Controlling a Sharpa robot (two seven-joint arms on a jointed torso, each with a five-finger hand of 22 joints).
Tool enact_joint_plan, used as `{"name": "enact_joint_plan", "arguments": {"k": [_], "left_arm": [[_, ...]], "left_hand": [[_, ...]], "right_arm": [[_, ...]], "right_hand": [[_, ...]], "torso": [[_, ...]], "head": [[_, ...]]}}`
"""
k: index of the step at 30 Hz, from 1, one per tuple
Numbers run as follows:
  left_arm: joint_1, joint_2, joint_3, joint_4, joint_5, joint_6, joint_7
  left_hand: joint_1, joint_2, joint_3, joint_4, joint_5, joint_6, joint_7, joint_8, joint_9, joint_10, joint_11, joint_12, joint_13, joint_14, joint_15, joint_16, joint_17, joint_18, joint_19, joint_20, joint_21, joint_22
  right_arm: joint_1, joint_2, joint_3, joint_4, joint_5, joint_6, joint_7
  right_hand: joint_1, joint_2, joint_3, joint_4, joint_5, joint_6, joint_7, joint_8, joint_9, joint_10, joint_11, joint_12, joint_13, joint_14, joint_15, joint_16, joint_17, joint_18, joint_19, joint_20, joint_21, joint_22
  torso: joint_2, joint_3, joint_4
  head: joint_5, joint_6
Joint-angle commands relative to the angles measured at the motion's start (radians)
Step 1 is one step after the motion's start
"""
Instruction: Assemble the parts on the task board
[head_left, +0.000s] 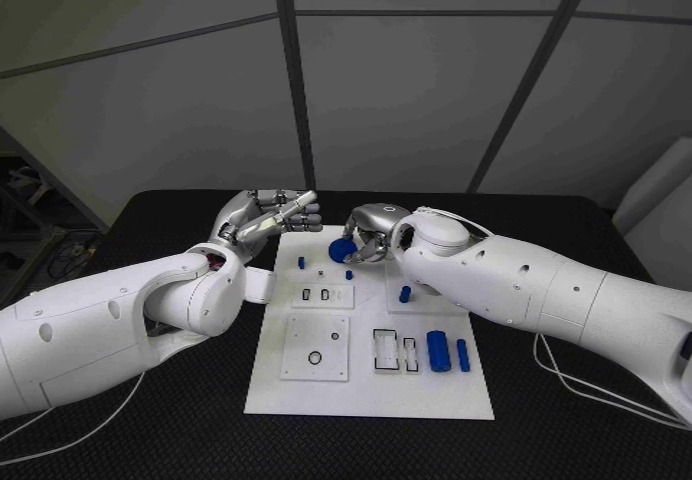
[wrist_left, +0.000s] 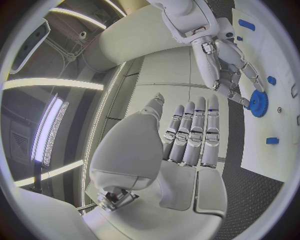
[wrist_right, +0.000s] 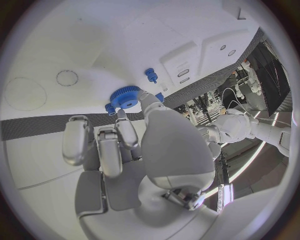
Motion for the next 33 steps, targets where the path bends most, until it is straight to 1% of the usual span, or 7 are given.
{"name": "enact_joint_plan", "arguments": {"k": [1, 6, 10, 15, 20, 25, 33], "left_arm": [[0.002, -0.001, 0.001, 0.000, -0.008, 0.003, 0.003], [0.002, -0.004, 0.001, -0.004, -0.008, 0.003, 0.004], [0.002, -0.008, 0.001, -0.009, -0.008, 0.002, 0.004], [0.002, -0.011, 0.001, -0.015, -0.008, 0.001, 0.005], [0.001, -0.013, 0.001, -0.016, -0.008, 0.002, 0.005], [0.001, -0.010, 0.001, -0.017, -0.008, 0.004, 0.005], [0.001, -0.004, 0.001, -0.024, -0.008, 0.006, 0.005]], "left_hand": [[-0.001, 0.009, 0.000, -0.006, -0.003, 0.005, 0.002, -0.005, 0.000, 0.001, 0.002, -0.007, -0.001, 0.006, -0.003, -0.005, 0.001, -0.010, -0.004, -0.001, -0.004, -0.001], [-0.001, 0.009, 0.000, -0.006, -0.003, 0.005, 0.002, -0.005, 0.000, 0.001, 0.002, -0.007, -0.001, 0.006, -0.003, -0.005, 0.001, -0.010, -0.004, -0.001, -0.004, -0.001], [-0.001, 0.009, 0.000, -0.006, -0.003, 0.005, 0.002, -0.005, 0.000, 0.001, 0.002, -0.007, -0.001, 0.006, -0.003, -0.005, 0.001, -0.010, -0.004, -0.001, -0.004, -0.001], [-0.001, 0.009, 0.000, -0.006, -0.003, 0.005, 0.002, -0.005, 0.000, 0.001, 0.002, -0.007, -0.001, 0.006, -0.003, -0.005, 0.001, -0.010, -0.004, -0.001, -0.004, -0.001], [-0.001, 0.009, 0.000, -0.006, -0.003, 0.005, 0.003, -0.006, 0.000, 0.001, 0.002, -0.008, -0.001, 0.006, -0.002, -0.006, 0.001, -0.010, -0.005, -0.001, -0.004, -0.001], [-0.001, 0.009, -0.001, -0.006, -0.003, 0.005, 0.002, -0.006, 0.000, 0.001, 0.002, -0.008, -0.001, 0.006, -0.002, -0.006, 0.002, -0.010, -0.005, 0.000, -0.004, -0.001], [-0.001, 0.009, -0.001, -0.006, -0.003, 0.005, 0.002, -0.006, 0.000, 0.001, 0.002, -0.008, -0.001, 0.006, -0.002, -0.006, 0.002, -0.010, -0.005, 0.000, -0.004, -0.001]], "right_arm": [[0.002, -0.016, 0.000, 0.014, 0.032, -0.083, 0.006], [0.002, -0.085, 0.001, 0.073, 0.131, -0.245, 0.077], [0.003, -0.157, 0.002, 0.136, 0.217, -0.292, 0.121], [0.007, -0.266, 0.004, 0.211, 0.289, -0.261, 0.126], [0.010, -0.378, 0.004, 0.256, 0.346, -0.187, 0.140], [0.011, -0.460, 0.004, 0.273, 0.385, -0.150, 0.181], [0.010, -0.498, 0.004, 0.235, 0.417, -0.125, 0.229]], "right_hand": [[-0.013, 0.002, 0.001, 0.013, 0.018, -0.001, -0.001, -0.003, 0.000, 0.003, 0.005, 0.007, 0.005, 0.102, 0.007, 0.007, 0.247, -0.010, 0.001, 0.007, 0.001, 0.004], [-0.005, 0.009, 0.005, 0.012, 0.028, 0.010, -0.001, 0.001, 0.002, 0.008, 0.005, 0.011, 0.010, 0.103, 0.007, 0.008, 0.251, -0.011, 0.005, 0.007, 0.004, 0.009], [0.002, 0.008, 0.006, 0.008, 0.029, 0.006, 0.000, -0.003, 0.001, 0.006, 0.005, 0.009, 0.008, 0.103, 0.007, 0.009, 0.252, -0.010, 0.003, 0.007, 0.003, 0.006], [0.009, 0.003, 0.004, 0.004, 0.028, 0.007, -0.002, -0.004, 0.001, -0.001, 0.004, 0.003, 0.001, 0.101, 0.007, 0.006, 0.244, -0.009, -0.001, 0.007, 0.000, 0.001], [0.041, 0.000, 0.007, -0.010, 0.017, 0.036, -0.009, 0.007, 0.005, -0.002, -0.002, -0.002, -0.004, 0.100, 0.001, 0.004, 0.237, -0.008, -0.005, 0.003, -0.003, -0.004], [0.071, -0.005, 0.009, -0.026, 0.013, 0.047, -0.013, 0.009, 0.005, -0.003, -0.007, -0.005, -0.006, 0.099, -0.003, 0.002, 0.233, -0.007, -0.008, -0.001, -0.005, -0.007], [0.087, -0.014, 0.006, -0.035, 0.010, 0.035, -0.016, 0.000, 0.001, -0.010, -0.009, -0.012, -0.015, 0.099, -0.006, 0.002, 0.234, -0.006, -0.011, -0.004, -0.008, -0.011]], "torso": [[-0.001, 0.0004, 0.0009], [-0.002, 0.0015, -0.0040], [-0.003, 0.0031, -0.0096], [-0.007, 0.0058, -0.0178], [-0.006, 0.0054, -0.0177], [-0.007, 0.0083, -0.0227], [-0.005, 0.0082, -0.0184]], "head": [[-0.002, 0.003], [0.003, 0.007], [0.004, 0.011], [0.007, 0.014], [0.002, 0.019], [-0.007, 0.022], [-0.024, 0.026]]}}
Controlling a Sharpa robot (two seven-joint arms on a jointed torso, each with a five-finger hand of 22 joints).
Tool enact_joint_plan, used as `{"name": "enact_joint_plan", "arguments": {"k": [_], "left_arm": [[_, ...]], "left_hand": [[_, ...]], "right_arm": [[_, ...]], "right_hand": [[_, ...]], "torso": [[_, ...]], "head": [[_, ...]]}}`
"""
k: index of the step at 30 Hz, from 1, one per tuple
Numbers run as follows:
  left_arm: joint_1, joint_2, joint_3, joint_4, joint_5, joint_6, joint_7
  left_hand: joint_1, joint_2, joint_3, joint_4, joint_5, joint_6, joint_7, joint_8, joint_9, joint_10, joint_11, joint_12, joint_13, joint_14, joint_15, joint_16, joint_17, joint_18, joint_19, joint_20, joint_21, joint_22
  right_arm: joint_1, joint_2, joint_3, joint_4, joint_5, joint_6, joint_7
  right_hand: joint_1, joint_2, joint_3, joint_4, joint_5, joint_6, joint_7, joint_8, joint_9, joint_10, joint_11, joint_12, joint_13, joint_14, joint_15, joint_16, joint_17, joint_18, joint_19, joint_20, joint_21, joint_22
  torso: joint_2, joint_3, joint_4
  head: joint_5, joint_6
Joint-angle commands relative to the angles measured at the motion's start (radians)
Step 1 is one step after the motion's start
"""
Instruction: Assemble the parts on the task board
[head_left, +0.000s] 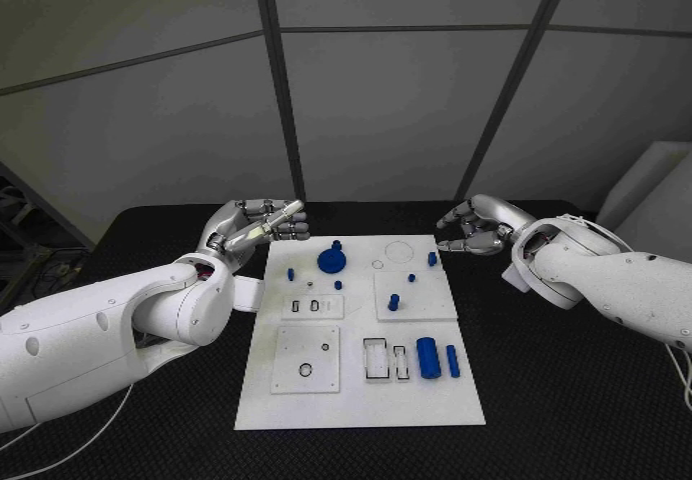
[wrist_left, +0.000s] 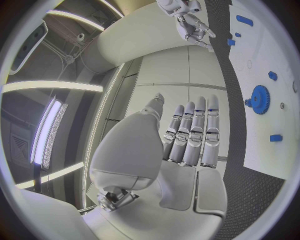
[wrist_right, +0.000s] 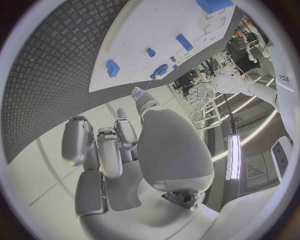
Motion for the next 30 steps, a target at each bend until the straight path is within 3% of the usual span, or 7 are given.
{"name": "enact_joint_plan", "arguments": {"k": [1, 4, 11, 15, 30], "left_arm": [[0.001, 0.004, 0.001, -0.002, -0.008, 0.007, 0.005], [0.001, 0.007, 0.001, -0.005, -0.008, 0.008, 0.005], [0.000, 0.009, 0.001, -0.011, -0.008, 0.009, 0.006], [0.000, 0.012, 0.001, -0.014, -0.008, 0.009, 0.006], [0.000, 0.012, 0.001, -0.015, -0.008, 0.009, 0.007]], "left_hand": [[-0.003, 0.007, -0.001, -0.006, -0.003, 0.005, 0.002, -0.006, 0.000, 0.001, 0.002, -0.003, -0.001, 0.006, -0.002, -0.006, 0.001, -0.010, -0.005, -0.001, -0.004, -0.002], [-0.003, 0.007, -0.001, -0.006, -0.003, 0.005, 0.002, -0.006, 0.000, 0.001, 0.002, -0.003, -0.001, 0.006, -0.002, -0.006, 0.001, -0.010, -0.005, -0.001, -0.004, -0.002], [-0.003, 0.007, -0.001, -0.006, -0.003, 0.005, 0.002, -0.006, 0.000, 0.001, 0.002, -0.003, -0.001, 0.006, -0.002, -0.006, 0.001, -0.010, -0.005, -0.001, -0.004, -0.002], [-0.003, 0.007, -0.001, -0.006, -0.003, 0.005, 0.002, -0.006, 0.000, 0.001, 0.002, -0.003, -0.001, 0.006, -0.002, -0.006, 0.001, -0.010, -0.005, -0.001, -0.004, -0.002], [-0.003, 0.007, -0.001, -0.006, -0.003, 0.005, 0.002, -0.006, 0.000, 0.001, 0.002, -0.003, -0.001, 0.006, -0.002, -0.006, 0.001, -0.010, -0.005, -0.001, -0.004, -0.002]], "right_arm": [[0.001, 0.004, 0.001, -0.024, 0.047, 0.041, 0.061], [-0.001, 0.010, 0.000, -0.048, 0.049, 0.049, 0.069], [-0.012, 0.028, 0.000, -0.080, 0.049, 0.064, 0.079], [-0.016, 0.041, 0.000, -0.096, 0.047, 0.074, 0.080], [-0.037, 0.071, 0.000, -0.133, 0.021, 0.114, 0.071]], "right_hand": [[0.013, -0.001, -0.001, -0.008, -0.005, -0.006, -0.001, -0.007, -0.002, -0.005, -0.004, -0.008, -0.004, 0.099, -0.006, -0.004, 0.234, -0.006, -0.007, 0.000, -0.005, -0.002], [0.015, -0.002, -0.003, -0.008, -0.007, -0.012, 0.000, -0.010, -0.003, -0.007, -0.003, -0.010, -0.006, 0.099, -0.005, -0.005, 0.234, -0.006, -0.009, 0.000, -0.005, -0.004], [0.017, -0.004, -0.006, -0.008, -0.010, -0.020, 0.001, -0.015, -0.005, -0.010, -0.002, -0.012, -0.009, 0.099, -0.005, -0.004, 0.236, -0.006, -0.009, 0.000, -0.006, -0.004], [0.021, -0.001, -0.004, -0.010, -0.011, -0.019, 0.001, -0.015, -0.005, -0.008, -0.002, -0.011, -0.007, 0.099, -0.004, -0.003, 0.237, -0.006, -0.009, 0.000, -0.006, -0.004], [0.036, 0.010, 0.000, -0.015, -0.006, 0.011, 0.000, -0.001, 0.001, -0.003, -0.003, -0.007, -0.001, 0.100, -0.005, -0.003, 0.239, -0.006, -0.008, -0.001, -0.006, -0.003]], "torso": [[0.002, -0.0010, 0.0033], [0.003, -0.0015, 0.0060], [0.004, -0.0004, 0.0032], [0.004, -0.0015, 0.0052], [0.003, -0.0015, 0.0054]], "head": [[-0.007, -0.001], [-0.009, -0.003], [-0.006, -0.006], [-0.010, -0.010], [-0.008, -0.017]]}}
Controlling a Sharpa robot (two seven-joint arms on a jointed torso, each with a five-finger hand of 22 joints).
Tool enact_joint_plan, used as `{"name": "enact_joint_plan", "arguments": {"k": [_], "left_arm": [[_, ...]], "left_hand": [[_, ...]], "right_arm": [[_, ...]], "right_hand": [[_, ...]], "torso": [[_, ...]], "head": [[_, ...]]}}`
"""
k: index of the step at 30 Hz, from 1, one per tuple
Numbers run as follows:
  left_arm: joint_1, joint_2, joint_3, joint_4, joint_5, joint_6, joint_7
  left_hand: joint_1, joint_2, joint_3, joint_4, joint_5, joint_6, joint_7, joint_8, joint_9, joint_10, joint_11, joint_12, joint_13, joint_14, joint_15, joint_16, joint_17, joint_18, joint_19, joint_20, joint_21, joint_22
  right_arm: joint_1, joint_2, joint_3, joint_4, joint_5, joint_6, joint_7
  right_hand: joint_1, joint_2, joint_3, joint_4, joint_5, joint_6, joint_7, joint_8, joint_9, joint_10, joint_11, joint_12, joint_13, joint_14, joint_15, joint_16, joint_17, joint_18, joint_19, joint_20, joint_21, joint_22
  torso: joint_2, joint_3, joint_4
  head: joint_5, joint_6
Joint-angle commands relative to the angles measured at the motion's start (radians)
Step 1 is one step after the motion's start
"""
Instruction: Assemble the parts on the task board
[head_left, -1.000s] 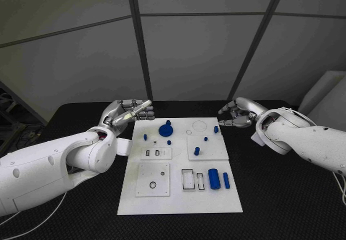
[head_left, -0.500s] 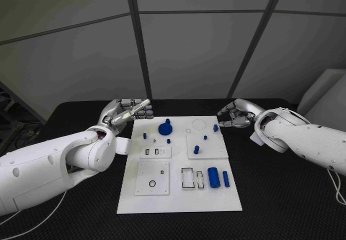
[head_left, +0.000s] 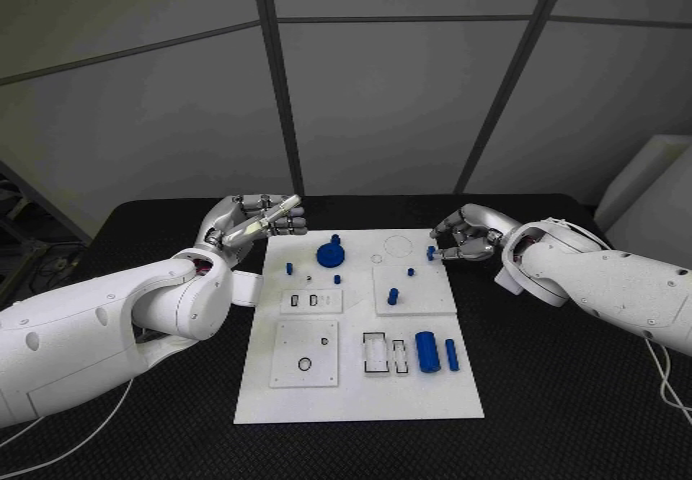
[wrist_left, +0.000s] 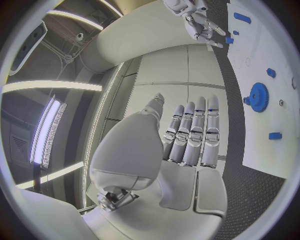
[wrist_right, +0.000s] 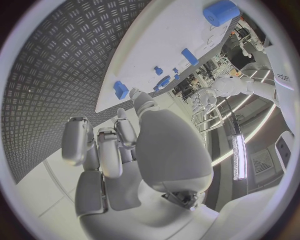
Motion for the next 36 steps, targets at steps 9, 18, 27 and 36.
{"name": "enact_joint_plan", "arguments": {"k": [9, 18, 27, 36], "left_arm": [[0.001, 0.001, 0.001, 0.000, -0.008, 0.009, 0.007], [0.001, 0.002, 0.001, -0.001, -0.008, 0.009, 0.006], [0.001, 0.001, 0.001, -0.001, -0.008, 0.008, 0.006], [0.001, 0.000, 0.001, -0.001, -0.008, 0.008, 0.006]], "left_hand": [[-0.003, 0.007, -0.001, -0.006, -0.003, 0.005, 0.002, -0.006, 0.000, 0.001, 0.002, -0.003, -0.001, 0.006, -0.002, -0.006, 0.001, -0.010, -0.005, 0.000, -0.004, -0.001], [-0.003, 0.007, -0.001, -0.006, -0.003, 0.005, 0.002, -0.006, 0.000, 0.001, 0.002, -0.003, -0.001, 0.006, -0.002, -0.006, 0.001, -0.010, -0.005, 0.000, -0.004, -0.001], [-0.003, 0.007, -0.001, -0.006, -0.003, 0.005, 0.002, -0.006, 0.000, 0.001, 0.002, -0.003, -0.001, 0.006, -0.002, -0.006, 0.001, -0.010, -0.005, 0.000, -0.004, -0.001], [-0.003, 0.008, -0.001, -0.008, -0.003, 0.007, 0.002, -0.007, 0.000, 0.003, 0.002, -0.004, -0.001, 0.008, -0.002, -0.008, 0.002, -0.010, -0.006, 0.000, -0.005, -0.002]], "right_arm": [[-0.005, 0.024, 0.000, -0.033, -0.031, 0.036, 0.002], [-0.011, 0.040, 0.000, -0.052, -0.038, 0.046, -0.003], [-0.015, 0.047, 0.000, -0.061, -0.045, 0.055, -0.008], [-0.016, 0.050, 0.000, -0.066, -0.047, 0.040, -0.010]], "right_hand": [[0.012, 0.007, 0.006, -0.009, 0.002, 0.022, 0.000, 0.011, 0.003, 0.005, -0.001, 0.002, 0.005, 0.101, -0.006, -0.002, 0.241, -0.007, -0.006, -0.001, -0.004, 0.005], [0.016, 0.020, 0.016, -0.011, 0.004, 0.051, -0.002, 0.021, 0.005, 0.014, -0.004, 0.008, 0.014, 0.101, -0.009, -0.001, 0.243, -0.008, -0.003, -0.003, -0.003, 0.008], [0.016, 0.024, 0.022, -0.012, 0.003, 0.069, -0.006, 0.028, 0.006, 0.020, -0.007, 0.012, 0.019, 0.102, -0.011, 0.000, 0.245, -0.008, -0.002, -0.005, -0.002, 0.010], [0.014, 0.040, 0.035, -0.009, 0.003, 0.112, -0.018, 0.048, 0.011, 0.027, -0.017, 0.018, 0.026, 0.102, -0.019, -0.001, 0.245, -0.008, 0.000, -0.011, -0.001, 0.012]], "torso": [[0.000, 0.0008, -0.0006], [-0.001, 0.0006, -0.0002], [-0.001, 0.0011, -0.0007], [-0.001, 0.0008, -0.0004]], "head": [[0.002, -0.003], [0.002, -0.004], [0.002, -0.005], [0.003, -0.005]]}}
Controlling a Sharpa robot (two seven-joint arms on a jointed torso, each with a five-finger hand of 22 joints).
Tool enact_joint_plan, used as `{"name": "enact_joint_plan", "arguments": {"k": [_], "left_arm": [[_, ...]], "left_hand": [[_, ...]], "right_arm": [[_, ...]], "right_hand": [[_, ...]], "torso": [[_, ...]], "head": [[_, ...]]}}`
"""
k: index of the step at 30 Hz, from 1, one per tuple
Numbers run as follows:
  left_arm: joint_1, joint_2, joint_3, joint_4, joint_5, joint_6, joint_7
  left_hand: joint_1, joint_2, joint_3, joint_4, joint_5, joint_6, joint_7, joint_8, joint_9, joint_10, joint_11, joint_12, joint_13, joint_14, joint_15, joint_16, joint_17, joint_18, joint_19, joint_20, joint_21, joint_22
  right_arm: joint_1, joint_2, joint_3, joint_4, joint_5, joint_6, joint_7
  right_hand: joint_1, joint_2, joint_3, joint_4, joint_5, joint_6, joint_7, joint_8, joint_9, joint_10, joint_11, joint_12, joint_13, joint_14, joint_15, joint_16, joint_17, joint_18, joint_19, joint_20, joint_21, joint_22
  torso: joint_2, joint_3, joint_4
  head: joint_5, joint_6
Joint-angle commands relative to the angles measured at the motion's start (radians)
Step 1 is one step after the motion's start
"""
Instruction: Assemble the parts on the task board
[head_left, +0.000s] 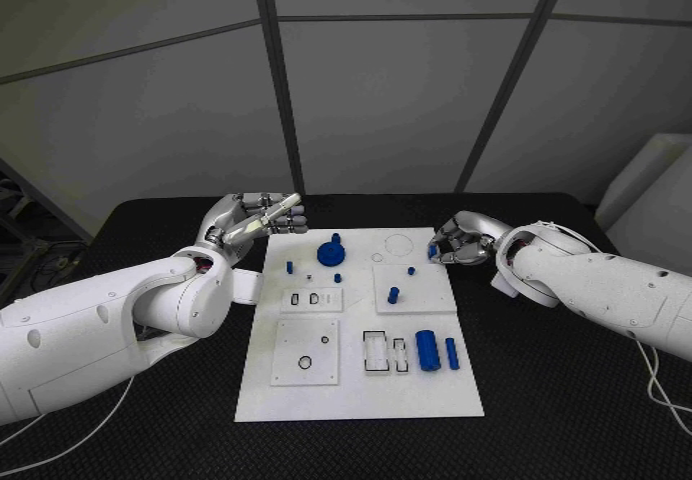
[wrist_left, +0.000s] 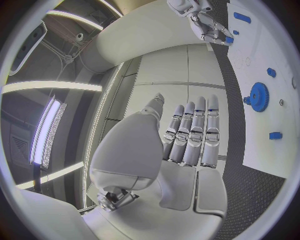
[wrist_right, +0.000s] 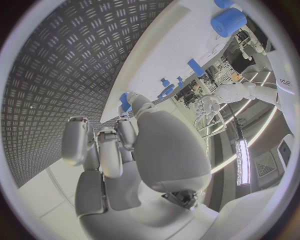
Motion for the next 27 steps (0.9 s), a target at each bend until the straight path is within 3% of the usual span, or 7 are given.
{"name": "enact_joint_plan", "arguments": {"k": [1, 8, 13, 15, 20, 27], "left_arm": [[0.001, 0.000, 0.001, 0.001, -0.007, 0.008, 0.006], [0.001, 0.000, 0.001, 0.001, -0.007, 0.008, 0.006], [0.001, 0.000, 0.001, 0.000, -0.007, 0.008, 0.006], [0.001, 0.000, 0.001, 0.001, -0.007, 0.008, 0.005], [0.001, 0.000, 0.001, 0.000, -0.007, 0.008, 0.005], [0.001, -0.002, 0.001, 0.000, -0.007, 0.008, 0.003]], "left_hand": [[-0.003, 0.008, -0.001, -0.008, -0.003, 0.007, 0.002, -0.004, 0.000, 0.003, 0.002, -0.004, -0.001, 0.008, -0.002, -0.003, 0.001, -0.010, -0.006, 0.000, -0.005, -0.001], [-0.003, 0.008, -0.001, -0.008, -0.003, 0.007, 0.002, -0.004, 0.000, 0.003, 0.002, -0.004, -0.001, 0.008, -0.002, -0.003, 0.001, -0.010, -0.006, 0.000, -0.005, -0.001], [-0.003, 0.008, -0.001, -0.008, -0.003, 0.007, 0.002, -0.004, 0.000, 0.003, 0.002, -0.004, -0.001, 0.008, -0.002, -0.003, 0.001, -0.010, -0.006, 0.000, -0.005, -0.001], [-0.003, 0.008, -0.001, -0.008, -0.003, 0.007, 0.002, -0.004, 0.000, 0.003, 0.002, -0.004, -0.001, 0.008, -0.002, -0.003, 0.001, -0.010, -0.006, 0.000, -0.005, -0.001], [-0.003, 0.008, -0.001, -0.008, -0.003, 0.007, 0.002, -0.004, 0.000, 0.003, 0.002, -0.004, -0.001, 0.008, -0.002, -0.003, 0.001, -0.010, -0.006, 0.000, -0.005, -0.001], [-0.003, 0.008, -0.001, -0.008, -0.003, 0.007, 0.002, -0.004, 0.000, 0.003, 0.002, -0.004, -0.001, 0.008, -0.002, -0.003, 0.001, -0.010, -0.006, 0.000, -0.005, -0.001]], "right_arm": [[0.001, 0.002, 0.000, 0.000, -0.008, -0.006, -0.001], [0.001, 0.004, 0.000, -0.001, -0.008, -0.044, 0.004], [0.000, 0.004, 0.000, 0.001, -0.001, -0.076, -0.009], [0.000, 0.003, 0.000, 0.003, 0.002, -0.085, -0.013], [0.000, 0.001, 0.000, 0.011, 0.016, -0.099, -0.016], [0.000, -0.020, 0.001, 0.074, 0.027, -0.116, -0.030]], "right_hand": [[-0.001, 0.012, 0.009, 0.002, 0.003, 0.020, -0.005, 0.010, 0.004, 0.006, -0.004, 0.007, 0.003, 0.101, -0.012, -0.001, 0.246, -0.008, 0.002, -0.010, -0.001, 0.002], [-0.004, 0.031, 0.022, 0.003, 0.010, 0.074, -0.030, 0.044, 0.017, 0.029, -0.025, 0.023, 0.024, 0.103, -0.029, 0.001, 0.251, -0.011, 0.012, -0.025, 0.005, 0.014], [0.000, 0.038, 0.031, -0.001, 0.008, 0.077, -0.034, 0.048, 0.019, 0.033, -0.030, 0.024, 0.027, 0.103, -0.035, 0.002, 0.253, -0.011, 0.014, -0.031, 0.006, 0.017], [0.006, 0.043, 0.041, -0.005, 0.010, 0.076, -0.035, 0.049, 0.020, 0.033, -0.032, 0.023, 0.027, 0.103, -0.037, 0.002, 0.253, -0.011, 0.014, -0.033, 0.006, 0.017], [0.020, 0.048, 0.084, -0.023, 0.071, 0.066, -0.031, 0.048, 0.022, 0.028, -0.030, 0.014, 0.023, 0.103, -0.038, 0.002, 0.252, -0.011, 0.013, -0.038, 0.005, 0.016], [0.013, 0.033, 0.139, -0.040, 0.097, 0.051, -0.023, 0.043, 0.023, 0.021, -0.024, 0.005, 0.016, 0.103, -0.033, 0.001, 0.251, -0.011, 0.011, -0.034, 0.005, 0.016]], "torso": [[0.000, 0.0000, 0.0003], [0.000, 0.0001, 0.0000], [0.000, 0.0000, 0.0004], [0.000, 0.0004, 0.0005], [-0.001, 0.0003, 0.0003], [-0.001, 0.0002, -0.0017]], "head": [[0.000, -0.001], [-0.002, -0.002], [-0.004, -0.003], [-0.003, -0.003], [-0.004, -0.001], [-0.001, -0.002]]}}
